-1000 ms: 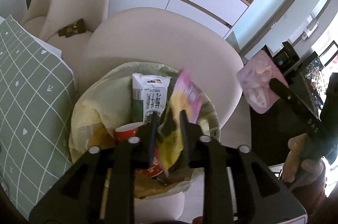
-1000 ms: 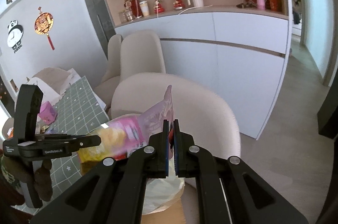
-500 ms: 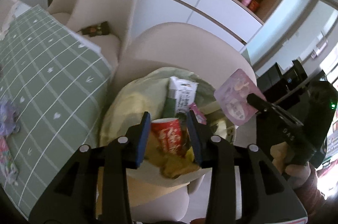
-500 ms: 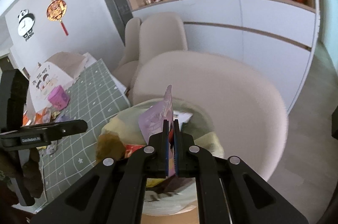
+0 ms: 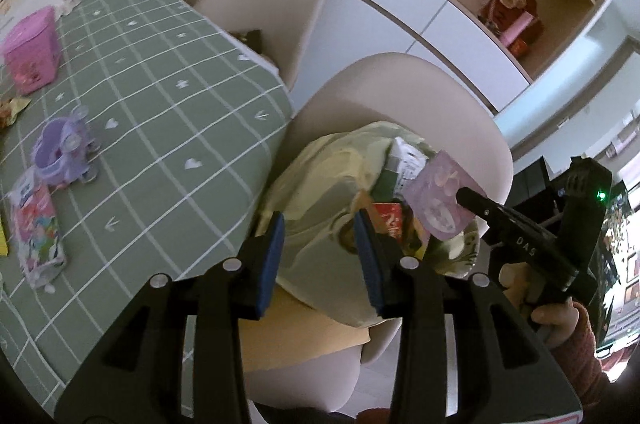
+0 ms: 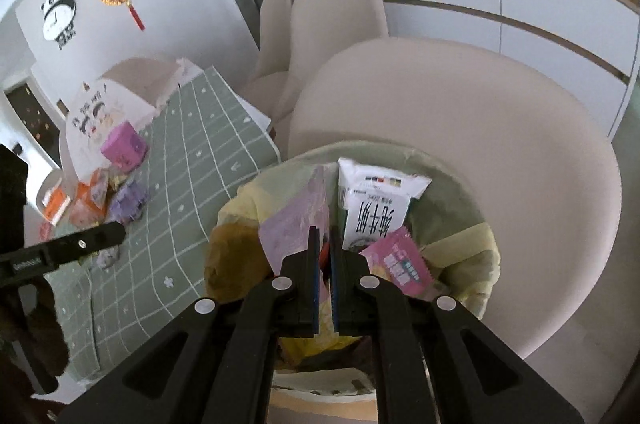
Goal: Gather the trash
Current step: 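Lower the pink translucent wrapper into the yellow bag and open the right tool, then grasp the orange bag with the left tool while the right grasps the pink Kleenex packet, then lift and carry the orange bag and pink Kleenex packet over the yellow bag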
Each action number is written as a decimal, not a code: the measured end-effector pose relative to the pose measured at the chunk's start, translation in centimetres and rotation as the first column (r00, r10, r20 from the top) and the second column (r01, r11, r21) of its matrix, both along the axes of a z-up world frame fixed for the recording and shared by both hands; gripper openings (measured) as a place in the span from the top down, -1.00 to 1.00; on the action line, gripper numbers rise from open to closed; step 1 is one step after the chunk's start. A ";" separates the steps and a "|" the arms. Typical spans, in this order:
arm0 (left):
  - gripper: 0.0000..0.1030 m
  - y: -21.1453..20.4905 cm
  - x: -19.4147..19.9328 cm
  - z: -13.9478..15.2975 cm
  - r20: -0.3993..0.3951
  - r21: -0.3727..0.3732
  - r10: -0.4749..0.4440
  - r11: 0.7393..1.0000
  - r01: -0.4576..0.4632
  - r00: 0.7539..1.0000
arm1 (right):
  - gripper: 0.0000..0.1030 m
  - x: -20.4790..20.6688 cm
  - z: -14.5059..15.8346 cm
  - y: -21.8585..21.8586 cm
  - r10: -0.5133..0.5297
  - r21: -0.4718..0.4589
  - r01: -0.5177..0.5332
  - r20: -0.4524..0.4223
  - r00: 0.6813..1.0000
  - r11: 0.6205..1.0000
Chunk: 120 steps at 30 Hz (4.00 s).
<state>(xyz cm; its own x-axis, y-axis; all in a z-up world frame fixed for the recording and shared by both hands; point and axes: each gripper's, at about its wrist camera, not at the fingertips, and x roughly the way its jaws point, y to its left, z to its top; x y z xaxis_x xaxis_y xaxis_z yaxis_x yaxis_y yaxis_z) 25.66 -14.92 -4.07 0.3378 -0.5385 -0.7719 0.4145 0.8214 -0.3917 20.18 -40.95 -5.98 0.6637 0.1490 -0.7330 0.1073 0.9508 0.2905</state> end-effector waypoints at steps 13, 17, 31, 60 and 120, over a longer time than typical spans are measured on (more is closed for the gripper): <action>0.32 5.6 0.3 -0.5 -0.002 -0.027 0.023 0.999 -0.023 1.000 | 0.52 -1.2 1.6 2.8 -0.057 -0.043 0.058 0.026 0.998 0.997; 0.30 9.2 1.0 -0.2 0.019 -0.037 0.068 0.997 -0.067 0.998 | 0.52 -0.7 2.8 5.2 -0.051 -0.041 0.054 0.058 0.997 0.998; 0.20 30.7 6.4 -0.6 0.083 -0.041 0.462 0.887 -0.460 0.883 | 0.35 2.6 4.1 19.6 0.162 -0.121 -0.154 0.059 0.985 0.981; 0.92 38.9 4.9 0.2 -0.006 -0.116 0.500 0.860 -0.497 0.866 | 0.34 7.8 -1.3 33.3 0.486 -0.053 -0.496 -0.135 0.864 0.867; 0.74 35.6 4.4 -3.5 -0.123 -0.061 0.425 0.899 -0.435 0.897 | 0.84 5.3 1.8 29.1 0.247 -0.161 -0.246 -0.009 0.969 0.956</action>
<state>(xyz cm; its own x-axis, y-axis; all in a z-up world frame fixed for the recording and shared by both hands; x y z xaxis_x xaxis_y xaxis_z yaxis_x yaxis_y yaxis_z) 30.03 20.70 -7.60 0.4717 -0.4234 -0.7735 -0.0185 0.8722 -0.4887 25.50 -11.83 -4.19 0.6291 0.1904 -0.7537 -0.1387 0.9815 0.1322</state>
